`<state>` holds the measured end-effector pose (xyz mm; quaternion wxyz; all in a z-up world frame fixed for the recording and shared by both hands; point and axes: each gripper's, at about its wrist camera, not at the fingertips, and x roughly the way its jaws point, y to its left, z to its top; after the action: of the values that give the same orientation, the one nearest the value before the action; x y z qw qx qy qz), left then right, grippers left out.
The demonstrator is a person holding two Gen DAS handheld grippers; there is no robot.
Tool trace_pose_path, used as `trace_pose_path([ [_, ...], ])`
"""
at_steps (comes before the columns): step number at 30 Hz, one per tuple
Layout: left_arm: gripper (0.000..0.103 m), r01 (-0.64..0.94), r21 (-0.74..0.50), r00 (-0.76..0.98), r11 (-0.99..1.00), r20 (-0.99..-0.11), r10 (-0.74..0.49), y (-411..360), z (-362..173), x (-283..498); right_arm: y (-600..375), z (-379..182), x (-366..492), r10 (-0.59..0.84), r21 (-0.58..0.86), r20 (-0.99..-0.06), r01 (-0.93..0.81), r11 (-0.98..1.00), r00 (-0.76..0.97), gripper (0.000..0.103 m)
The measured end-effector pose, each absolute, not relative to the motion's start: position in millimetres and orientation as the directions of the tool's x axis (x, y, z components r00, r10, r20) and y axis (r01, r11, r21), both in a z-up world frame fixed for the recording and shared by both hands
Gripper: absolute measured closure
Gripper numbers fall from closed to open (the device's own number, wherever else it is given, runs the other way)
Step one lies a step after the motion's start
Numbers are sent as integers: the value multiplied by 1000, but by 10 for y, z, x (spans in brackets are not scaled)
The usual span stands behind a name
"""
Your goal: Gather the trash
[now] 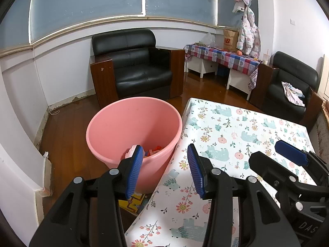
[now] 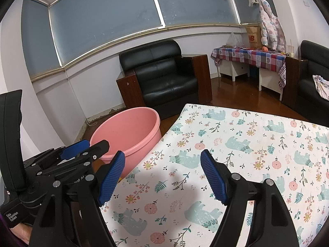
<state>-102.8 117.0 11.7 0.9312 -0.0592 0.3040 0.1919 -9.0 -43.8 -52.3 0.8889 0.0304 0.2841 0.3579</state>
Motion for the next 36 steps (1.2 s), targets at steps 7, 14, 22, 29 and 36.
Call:
trace_pose_path([
  [7, 58, -393, 7, 741, 920, -589, 321, 1172, 114, -1023, -425, -538, -87, 653, 258, -485, -618, 742, 582, 29],
  [14, 58, -392, 8, 741, 920, -591, 320, 1169, 105, -1028, -424, -548, -83, 652, 257, -487, -619, 743, 581, 29],
  [22, 58, -389, 10, 738, 921, -595, 318, 1150, 60, -1043, -413, -547, -81, 652, 259, -487, -617, 743, 581, 29],
  [29, 58, -389, 11, 733, 921, -602, 316, 1183, 23, -964, -352, -627, -66, 650, 261, -495, -615, 744, 576, 29],
  [36, 58, -395, 27, 730, 918, -598, 332, 1202, 16, -961, -356, -630, -19, 648, 263, -501, -613, 745, 573, 29],
])
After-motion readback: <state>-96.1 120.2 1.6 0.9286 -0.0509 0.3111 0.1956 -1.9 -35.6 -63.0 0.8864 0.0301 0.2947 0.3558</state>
